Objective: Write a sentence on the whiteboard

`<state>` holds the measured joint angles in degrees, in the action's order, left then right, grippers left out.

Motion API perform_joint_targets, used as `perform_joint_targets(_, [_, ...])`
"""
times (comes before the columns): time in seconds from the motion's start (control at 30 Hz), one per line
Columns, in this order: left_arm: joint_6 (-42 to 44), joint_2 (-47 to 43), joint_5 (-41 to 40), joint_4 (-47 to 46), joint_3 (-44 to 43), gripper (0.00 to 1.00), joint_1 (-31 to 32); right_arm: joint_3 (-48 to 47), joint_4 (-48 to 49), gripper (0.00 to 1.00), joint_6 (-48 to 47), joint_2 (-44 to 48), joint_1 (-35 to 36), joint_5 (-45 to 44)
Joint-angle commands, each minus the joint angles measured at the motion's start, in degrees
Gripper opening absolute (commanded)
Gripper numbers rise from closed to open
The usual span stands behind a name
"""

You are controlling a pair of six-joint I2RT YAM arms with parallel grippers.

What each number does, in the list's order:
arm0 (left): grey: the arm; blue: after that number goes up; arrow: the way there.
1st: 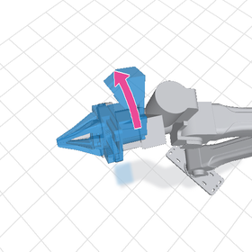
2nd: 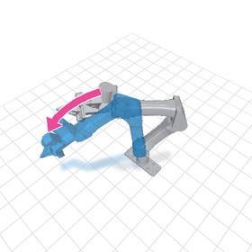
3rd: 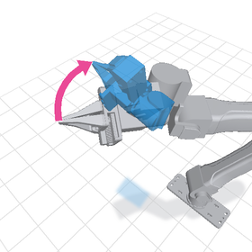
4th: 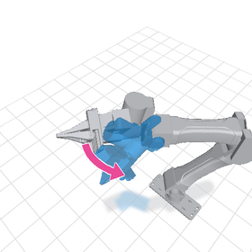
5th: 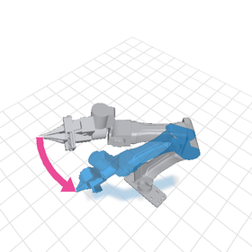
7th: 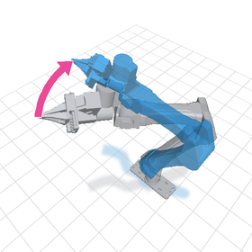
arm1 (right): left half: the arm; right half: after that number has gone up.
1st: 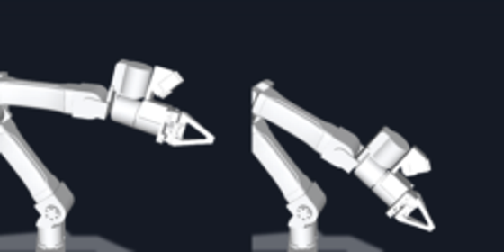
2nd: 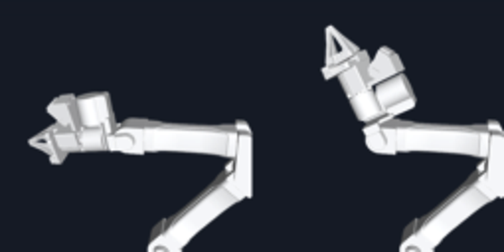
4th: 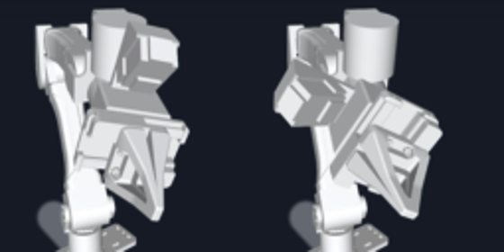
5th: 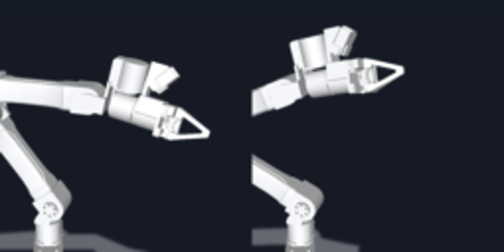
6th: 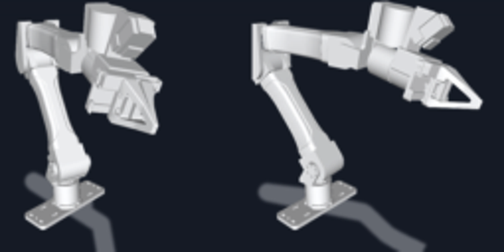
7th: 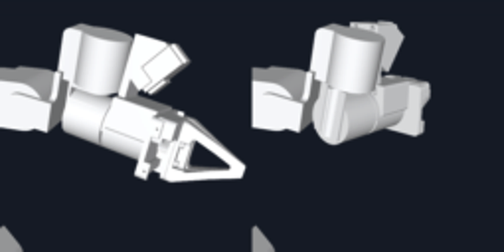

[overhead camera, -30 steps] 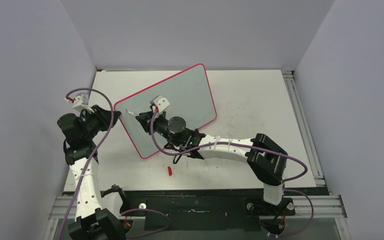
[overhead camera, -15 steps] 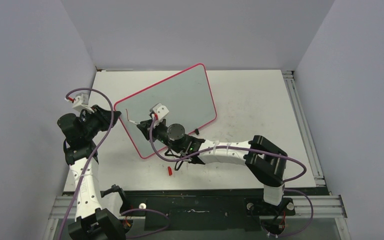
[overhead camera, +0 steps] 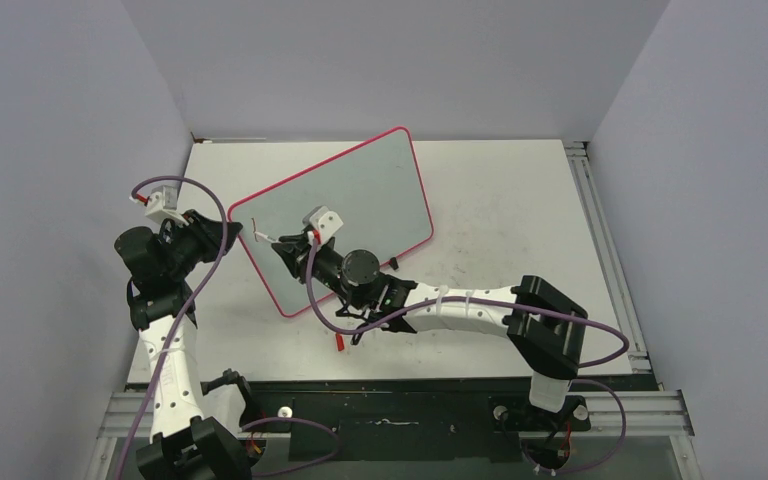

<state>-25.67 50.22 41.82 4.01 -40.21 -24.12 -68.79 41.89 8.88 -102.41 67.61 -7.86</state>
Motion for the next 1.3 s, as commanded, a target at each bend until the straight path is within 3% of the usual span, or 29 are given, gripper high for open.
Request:
perform_joint_targets(0.0, [0.4,-0.5,0.4,-1.7,-0.2,0.18,-0.3,-3.9,3.3,0.05,-2.6,0.6,0.2,-1.9])
perform_joint_targets(1.27, [0.4,-0.4,0.6,-1.9,-0.2,0.18,-0.3,-10.2,2.7,0.05,-3.0,-7.0,-0.6,-4.0])
